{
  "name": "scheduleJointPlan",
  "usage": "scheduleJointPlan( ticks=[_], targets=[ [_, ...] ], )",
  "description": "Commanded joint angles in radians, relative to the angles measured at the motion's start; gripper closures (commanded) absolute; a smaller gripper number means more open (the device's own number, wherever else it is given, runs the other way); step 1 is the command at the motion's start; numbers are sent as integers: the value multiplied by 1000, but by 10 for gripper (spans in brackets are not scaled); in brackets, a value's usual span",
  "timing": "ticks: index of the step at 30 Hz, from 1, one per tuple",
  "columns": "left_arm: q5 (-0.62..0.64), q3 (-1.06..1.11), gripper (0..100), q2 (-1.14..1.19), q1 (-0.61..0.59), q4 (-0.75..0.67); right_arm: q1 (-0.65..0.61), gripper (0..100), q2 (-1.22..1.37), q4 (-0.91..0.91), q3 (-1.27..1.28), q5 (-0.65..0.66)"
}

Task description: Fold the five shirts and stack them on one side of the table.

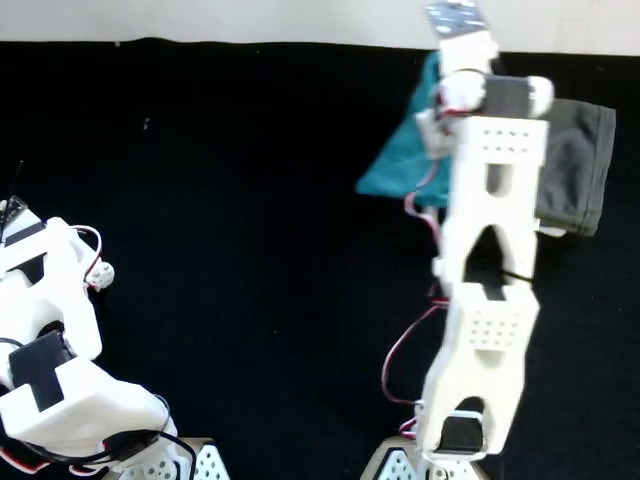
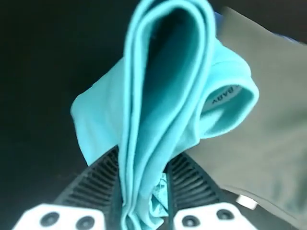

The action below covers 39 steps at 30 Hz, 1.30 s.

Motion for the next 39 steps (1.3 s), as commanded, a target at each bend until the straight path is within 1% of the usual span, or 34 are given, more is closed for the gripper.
scheduleJointPlan(
  ticks=[1,3,6,10,17,24,28,33,39],
  targets=[
    [11,7,990,-1,8,-18,111,993,18,-44,1,61],
    [11,7,990,-1,8,-18,131,993,102,-44,-1,95],
    [11,7,990,-1,8,-18,140,993,219,-41,-10,106],
    [11,7,990,1,8,-18,122,993,239,-42,-30,106],
    [11,7,990,1,8,-18,56,993,93,-22,-166,106],
    [11,7,990,1,8,-18,13,993,-120,-12,-166,107],
    [11,7,990,1,8,-18,16,993,-180,-13,-166,114],
    [11,7,990,1,8,-18,107,993,-186,-36,-163,198],
    [11,7,990,1,8,-18,254,993,-82,-156,-79,301]
  ],
)
